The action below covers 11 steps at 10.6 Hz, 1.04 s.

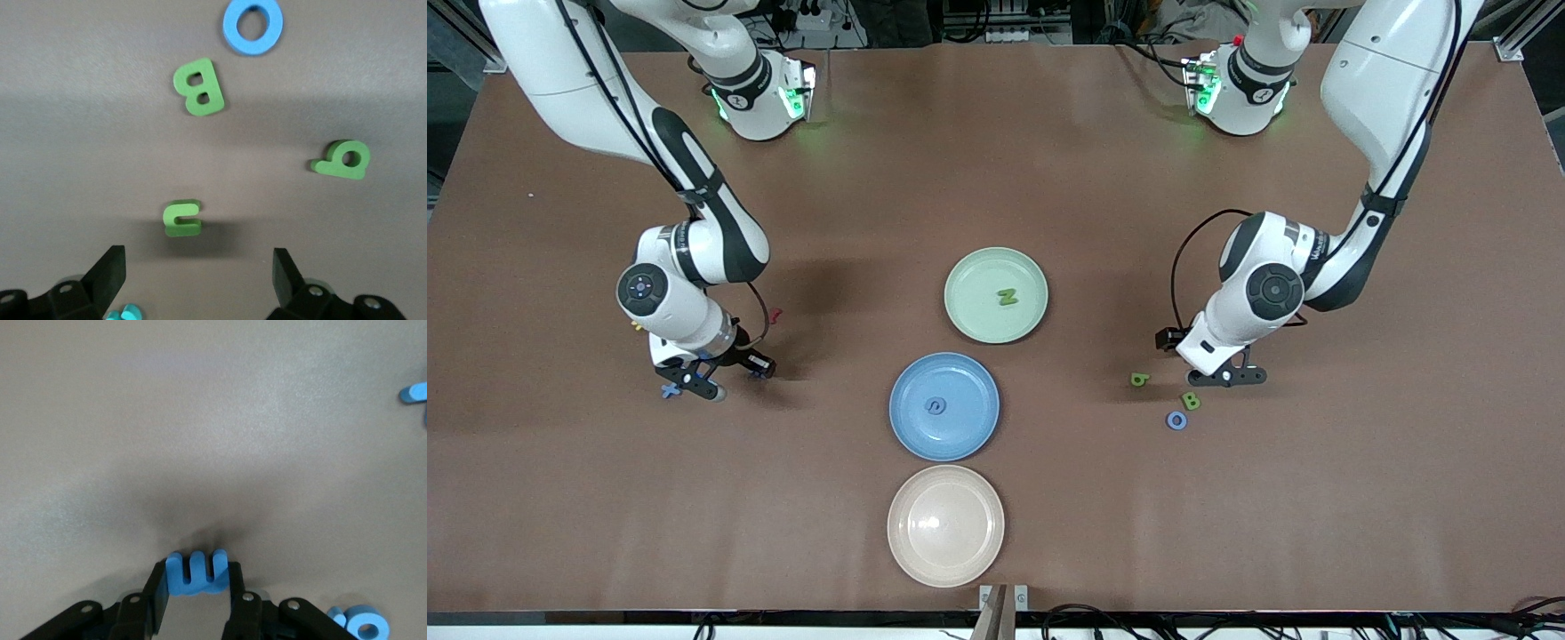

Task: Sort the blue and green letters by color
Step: 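Place the E on the blue plate while the left gripper grasps green u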

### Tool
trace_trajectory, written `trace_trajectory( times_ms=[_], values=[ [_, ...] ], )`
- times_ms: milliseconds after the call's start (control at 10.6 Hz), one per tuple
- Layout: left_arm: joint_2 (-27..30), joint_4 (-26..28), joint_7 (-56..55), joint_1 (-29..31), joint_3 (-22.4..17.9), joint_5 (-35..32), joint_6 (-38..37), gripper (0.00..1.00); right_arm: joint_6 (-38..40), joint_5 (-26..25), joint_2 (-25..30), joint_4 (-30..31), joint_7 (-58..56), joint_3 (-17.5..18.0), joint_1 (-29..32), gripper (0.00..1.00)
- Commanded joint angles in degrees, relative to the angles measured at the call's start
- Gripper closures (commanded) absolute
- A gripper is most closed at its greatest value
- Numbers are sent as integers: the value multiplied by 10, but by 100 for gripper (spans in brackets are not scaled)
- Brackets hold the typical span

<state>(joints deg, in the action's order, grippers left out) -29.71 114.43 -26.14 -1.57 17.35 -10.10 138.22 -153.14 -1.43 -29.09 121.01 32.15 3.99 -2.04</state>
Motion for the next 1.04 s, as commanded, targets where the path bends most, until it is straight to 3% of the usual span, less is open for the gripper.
trace_trajectory(
  times_ms=[0,189,283,471,943],
  values=[
    [-3,15,-8,8,4,-13,26,8,73,-9,8,-51,13,-7,-7,80],
    [-4,13,-1,9,4,-16,27,11,151,-7,9,-113,33,-6,-28,80],
    [-5,12,10,9,3,-16,28,16,152,-2,5,-131,53,-6,-39,80],
    [-13,12,20,12,2,-15,44,16,152,-1,-10,-172,95,-5,-78,80],
    [-20,12,45,15,1,-16,54,27,145,-4,-94,-305,140,-5,-169,80]
  ],
)
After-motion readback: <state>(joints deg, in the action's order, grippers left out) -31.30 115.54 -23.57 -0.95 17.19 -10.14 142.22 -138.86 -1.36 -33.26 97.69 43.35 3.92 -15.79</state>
